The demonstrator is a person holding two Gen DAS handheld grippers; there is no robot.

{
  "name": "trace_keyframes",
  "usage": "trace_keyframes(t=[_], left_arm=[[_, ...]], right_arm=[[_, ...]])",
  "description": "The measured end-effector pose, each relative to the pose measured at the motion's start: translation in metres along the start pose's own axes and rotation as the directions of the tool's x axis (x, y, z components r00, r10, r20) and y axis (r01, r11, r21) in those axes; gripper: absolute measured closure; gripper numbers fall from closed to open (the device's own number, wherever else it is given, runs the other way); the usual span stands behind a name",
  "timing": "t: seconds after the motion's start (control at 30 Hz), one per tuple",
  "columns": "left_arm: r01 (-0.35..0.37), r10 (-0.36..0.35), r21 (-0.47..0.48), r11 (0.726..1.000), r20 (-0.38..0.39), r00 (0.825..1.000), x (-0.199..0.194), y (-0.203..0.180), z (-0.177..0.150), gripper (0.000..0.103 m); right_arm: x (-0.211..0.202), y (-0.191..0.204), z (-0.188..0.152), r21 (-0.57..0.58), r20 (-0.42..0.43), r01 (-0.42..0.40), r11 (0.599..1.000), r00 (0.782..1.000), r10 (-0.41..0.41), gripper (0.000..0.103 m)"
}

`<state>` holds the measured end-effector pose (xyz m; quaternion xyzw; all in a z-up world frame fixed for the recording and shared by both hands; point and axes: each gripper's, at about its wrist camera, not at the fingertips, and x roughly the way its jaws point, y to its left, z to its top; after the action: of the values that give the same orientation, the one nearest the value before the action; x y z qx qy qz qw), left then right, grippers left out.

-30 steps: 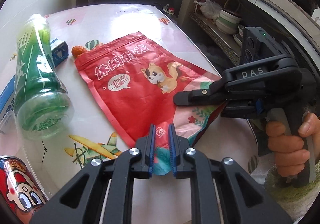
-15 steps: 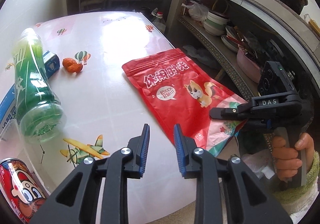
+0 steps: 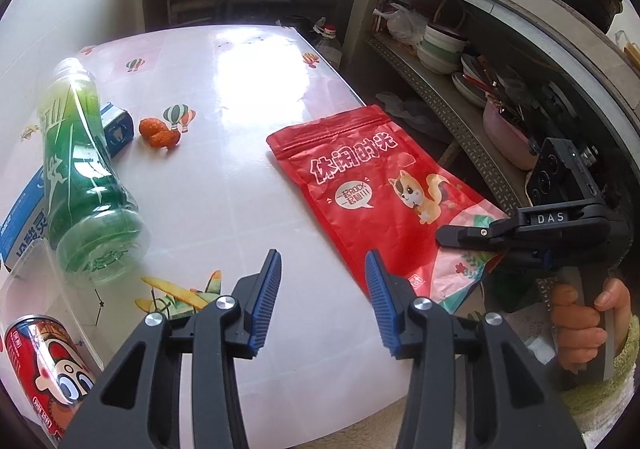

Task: Collect trash
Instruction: 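Reach the left tool to the orange peel and grasp it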

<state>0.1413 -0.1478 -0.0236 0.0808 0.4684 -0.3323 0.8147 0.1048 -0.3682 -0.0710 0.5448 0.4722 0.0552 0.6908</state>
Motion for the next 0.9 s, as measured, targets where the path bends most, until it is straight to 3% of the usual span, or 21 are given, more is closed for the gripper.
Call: trace_keyframes(t=[0.63,0.83,0.9], left_arm=[[0.004,-0.004,-0.002,1.000,-0.005,1.000,-0.001,0.000,0.000,0.059],[0.044,-0.044,0.004,0.999,0.058,0.997,-0.048,0.006,0.020,0.059],[0.036,-0.039,0.029,0.999,0.094,0.995,-0.071,0.012,0.033,0.051]], right_arm=[[-0.004,-0.005,-0.001,0.004,0.000,-0.011,1.000,1.000,0.011,0.099],[-0.004,-0.006,-0.001,0.002,0.004,-0.014,1.000,1.000,0.014,0.099],[-0.004,-0.005,-0.001,-0.006,0.006,-0.014,1.000,1.000,0.014,0.099]])
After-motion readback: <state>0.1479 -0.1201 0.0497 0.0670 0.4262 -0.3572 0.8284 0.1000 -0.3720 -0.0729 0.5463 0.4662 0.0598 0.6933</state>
